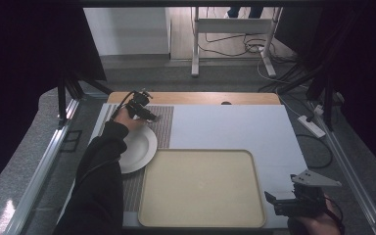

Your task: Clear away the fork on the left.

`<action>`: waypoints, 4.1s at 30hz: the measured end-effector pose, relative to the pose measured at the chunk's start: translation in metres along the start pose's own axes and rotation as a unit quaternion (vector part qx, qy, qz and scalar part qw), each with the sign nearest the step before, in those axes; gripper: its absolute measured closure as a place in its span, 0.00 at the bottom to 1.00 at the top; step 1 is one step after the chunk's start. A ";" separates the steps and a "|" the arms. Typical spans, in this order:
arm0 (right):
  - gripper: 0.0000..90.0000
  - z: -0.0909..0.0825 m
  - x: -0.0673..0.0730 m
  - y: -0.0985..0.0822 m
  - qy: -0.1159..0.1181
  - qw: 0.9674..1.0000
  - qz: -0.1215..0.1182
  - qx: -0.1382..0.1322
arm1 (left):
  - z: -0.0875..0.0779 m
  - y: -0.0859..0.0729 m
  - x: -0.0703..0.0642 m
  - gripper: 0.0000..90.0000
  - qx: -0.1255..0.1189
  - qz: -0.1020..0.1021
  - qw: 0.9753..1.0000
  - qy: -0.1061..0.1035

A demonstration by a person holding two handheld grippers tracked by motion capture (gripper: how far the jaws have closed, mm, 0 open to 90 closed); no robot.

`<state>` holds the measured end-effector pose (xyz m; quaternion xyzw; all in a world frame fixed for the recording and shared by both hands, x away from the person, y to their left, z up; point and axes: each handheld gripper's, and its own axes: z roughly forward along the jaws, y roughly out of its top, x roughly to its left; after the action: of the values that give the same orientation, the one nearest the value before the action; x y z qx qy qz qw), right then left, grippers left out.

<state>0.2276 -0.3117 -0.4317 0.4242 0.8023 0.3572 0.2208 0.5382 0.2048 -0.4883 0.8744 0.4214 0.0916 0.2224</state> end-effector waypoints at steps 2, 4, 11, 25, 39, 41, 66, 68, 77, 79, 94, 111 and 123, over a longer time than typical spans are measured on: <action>0.00 0.000 0.000 0.000 0.000 1.000 0.000 0.000 | 0.000 -0.002 0.004 0.39 0.002 -0.007 1.000 0.006; 0.00 0.000 0.000 0.000 0.001 1.000 0.000 0.000 | 0.002 -0.005 0.009 0.27 0.006 -0.017 1.000 0.008; 0.00 0.000 0.000 0.000 0.002 1.000 0.001 0.000 | 0.013 -0.014 0.021 0.04 0.038 -0.039 0.998 0.035; 0.00 0.001 0.000 0.000 0.003 1.000 0.002 0.001 | 0.013 -0.034 0.033 0.63 0.040 -0.019 0.999 0.006; 0.00 0.001 0.000 0.000 0.000 1.000 0.000 0.003 | 0.013 -0.037 0.034 0.95 0.023 0.006 1.000 -0.011; 0.00 0.001 0.000 0.000 0.001 1.000 0.000 0.004 | 0.013 -0.038 0.036 0.95 0.020 -0.007 1.000 -0.007; 0.00 0.002 0.001 0.001 -0.003 1.000 -0.002 0.007 | -0.055 -0.075 0.066 0.95 0.025 -0.045 0.997 0.061; 0.00 0.002 0.001 0.001 -0.003 1.000 -0.002 0.007 | -0.060 -0.077 0.063 0.95 0.024 -0.040 0.997 0.058; 0.00 0.001 0.002 0.001 -0.004 1.000 -0.004 0.006 | -0.076 -0.083 0.042 0.95 0.015 -0.030 0.999 0.020; 0.00 0.001 0.002 0.001 -0.005 1.000 -0.003 0.006 | -0.079 -0.084 0.036 0.95 0.013 -0.028 0.999 0.016; 0.00 0.001 0.002 0.000 -0.006 1.000 -0.003 0.004 | -0.086 -0.086 -0.019 0.95 0.004 0.002 0.999 -0.032; 0.00 -0.001 0.002 0.000 -0.006 1.000 -0.004 0.001 | -0.090 -0.097 -0.089 0.95 0.017 0.037 0.998 -0.055; 0.00 -0.001 0.003 0.000 -0.003 1.000 -0.011 -0.001 | -0.091 -0.107 -0.139 0.95 0.012 0.043 0.997 -0.058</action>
<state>0.2254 -0.3096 -0.4314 0.4159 0.8063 0.3540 0.2273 0.3454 0.1836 -0.4541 0.8980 0.3713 0.0453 0.2319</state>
